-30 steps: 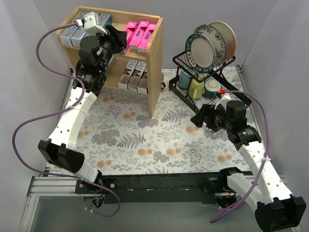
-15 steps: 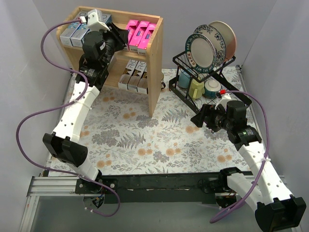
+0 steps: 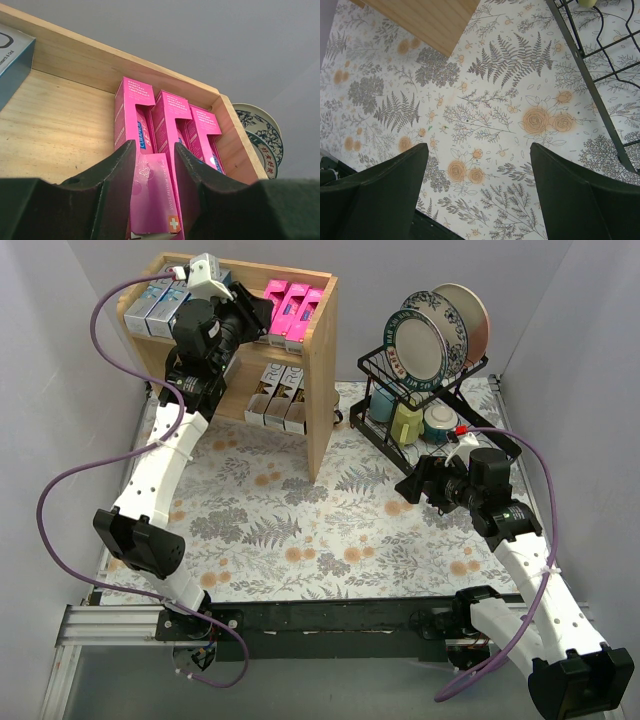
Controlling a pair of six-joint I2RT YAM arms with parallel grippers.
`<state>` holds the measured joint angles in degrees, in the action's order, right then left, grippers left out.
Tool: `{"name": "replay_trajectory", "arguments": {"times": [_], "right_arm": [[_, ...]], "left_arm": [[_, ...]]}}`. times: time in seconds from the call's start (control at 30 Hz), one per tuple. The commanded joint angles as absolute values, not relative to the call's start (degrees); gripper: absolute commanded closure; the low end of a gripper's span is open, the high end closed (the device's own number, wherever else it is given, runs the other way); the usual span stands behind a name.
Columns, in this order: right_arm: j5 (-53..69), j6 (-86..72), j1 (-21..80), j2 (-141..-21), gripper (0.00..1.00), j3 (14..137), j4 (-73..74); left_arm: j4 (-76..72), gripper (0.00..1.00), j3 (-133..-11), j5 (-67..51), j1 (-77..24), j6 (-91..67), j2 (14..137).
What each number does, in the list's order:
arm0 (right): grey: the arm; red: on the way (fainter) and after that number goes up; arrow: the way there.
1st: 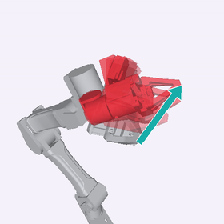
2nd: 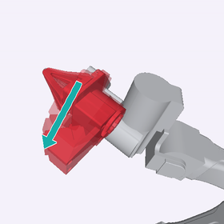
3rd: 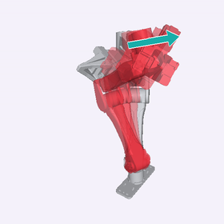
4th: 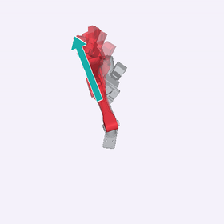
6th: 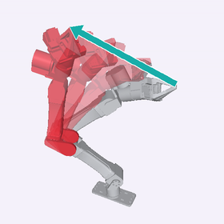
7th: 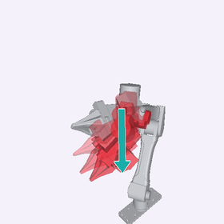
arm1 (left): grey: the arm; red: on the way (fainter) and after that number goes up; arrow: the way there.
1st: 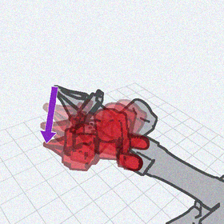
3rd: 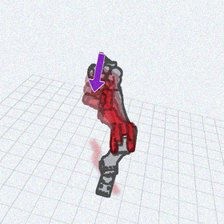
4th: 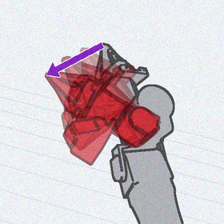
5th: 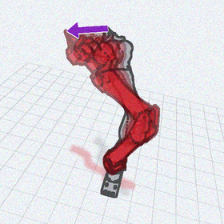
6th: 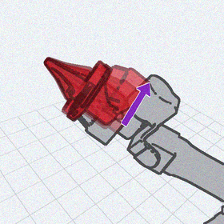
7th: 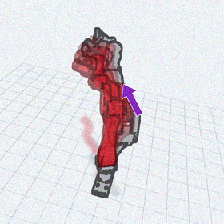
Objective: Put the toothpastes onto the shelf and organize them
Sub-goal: Place the toothpaste on the shelf, then reset both arms
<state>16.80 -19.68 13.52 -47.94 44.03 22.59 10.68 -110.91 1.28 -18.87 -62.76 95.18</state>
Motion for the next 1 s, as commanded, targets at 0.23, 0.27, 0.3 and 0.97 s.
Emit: {"name": "replay_trajectory", "arguments": {"times": [0.23,0.27,0.3,0.97], "right_arm": [[16.0,-18.9,13.36,-46.32,0.09,44.21,21.71],[15.91,-18.9,13.36,-46.32,0.1,44.3,21.71],[15.82,-18.9,13.27,-46.14,0.1,44.21,21.8],[-4.74,-16.61,13.45,-33.14,0.09,46.67,23.55]], "left_arm": [[12.66,0.45,-111.18,1.05,-17.84,-61.87,92.2],[12.57,0.43,-111.18,0.97,-17.84,-61.96,92.02],[12.57,0.4,-111.27,0.97,-17.67,-62.14,91.76],[19.86,0.02,-76.49,14.65,-17.49,-57.66,51.98]]}}
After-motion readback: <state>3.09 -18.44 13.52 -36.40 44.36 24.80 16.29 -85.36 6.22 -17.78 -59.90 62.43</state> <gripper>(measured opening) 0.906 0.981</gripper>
